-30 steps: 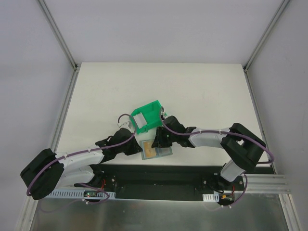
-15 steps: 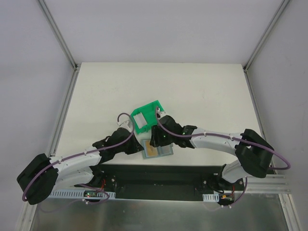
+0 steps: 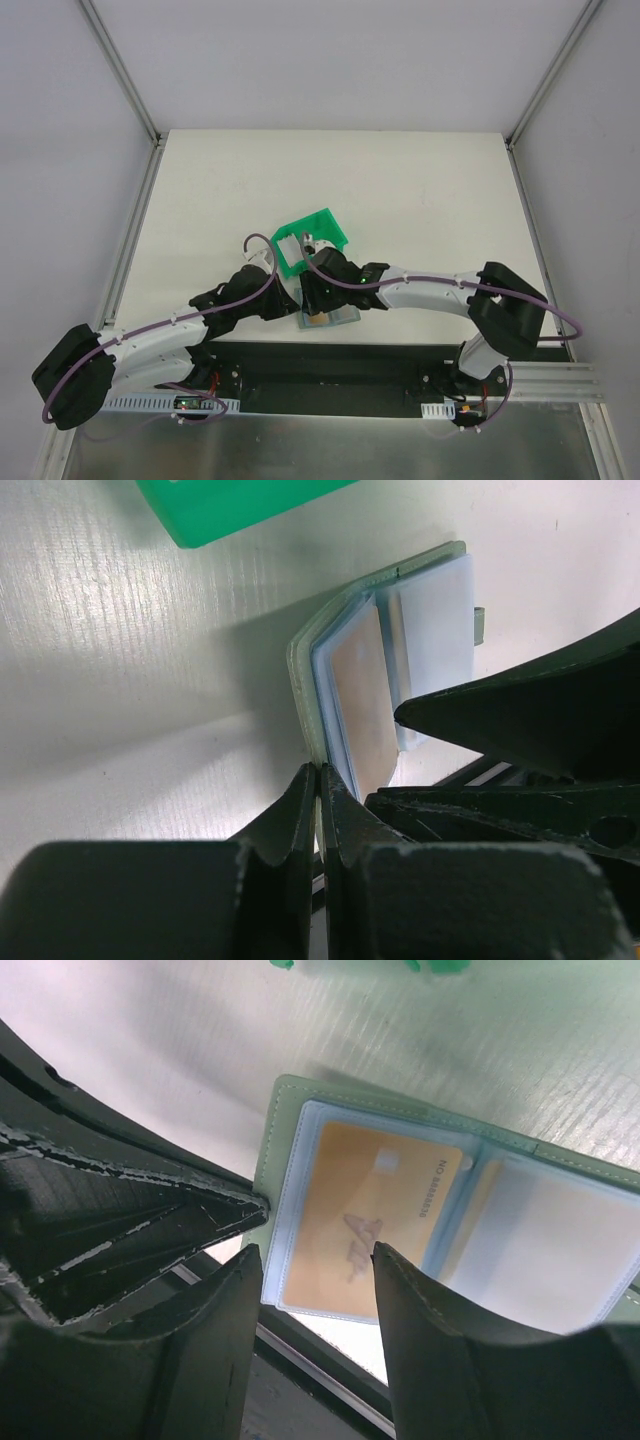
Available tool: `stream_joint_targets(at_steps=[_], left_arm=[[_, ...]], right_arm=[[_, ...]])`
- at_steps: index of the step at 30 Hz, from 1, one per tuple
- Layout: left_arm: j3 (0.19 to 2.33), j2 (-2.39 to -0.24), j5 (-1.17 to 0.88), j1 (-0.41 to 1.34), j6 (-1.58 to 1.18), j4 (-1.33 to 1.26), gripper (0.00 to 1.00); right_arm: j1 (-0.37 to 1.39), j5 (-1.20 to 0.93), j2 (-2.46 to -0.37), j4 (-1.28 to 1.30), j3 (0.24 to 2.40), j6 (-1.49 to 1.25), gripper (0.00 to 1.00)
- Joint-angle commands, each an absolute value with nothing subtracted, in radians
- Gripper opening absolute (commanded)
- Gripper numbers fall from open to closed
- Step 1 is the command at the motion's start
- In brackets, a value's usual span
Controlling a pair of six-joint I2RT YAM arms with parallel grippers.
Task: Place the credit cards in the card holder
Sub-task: Insert the credit card into the card holder, then turn over the card slot in the card holder.
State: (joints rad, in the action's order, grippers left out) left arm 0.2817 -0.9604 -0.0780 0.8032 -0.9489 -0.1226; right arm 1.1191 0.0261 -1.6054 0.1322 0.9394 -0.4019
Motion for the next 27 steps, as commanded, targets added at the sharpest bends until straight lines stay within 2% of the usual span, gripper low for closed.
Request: stream_joint_targets(at_steps=[1, 13, 27], left_arm=[[0.311, -0.945, -0.089, 0.798, -0.934, -0.132, 0.0], [0.307, -0.93, -0.083, 0.799, -0.936, -0.132, 0.0], [0.281, -0.897, -0.069, 0.798, -0.945, -0.13, 0.0]], right_arm=[[1.132, 0.052, -1.628, 0.175, 0.995, -0.384, 0.51], [1.16, 0.106, -1.68, 0.267, 1.055, -0.359, 0.51], [1.196, 0.304, -1.672, 0.432, 1.123, -0.351, 0.46]])
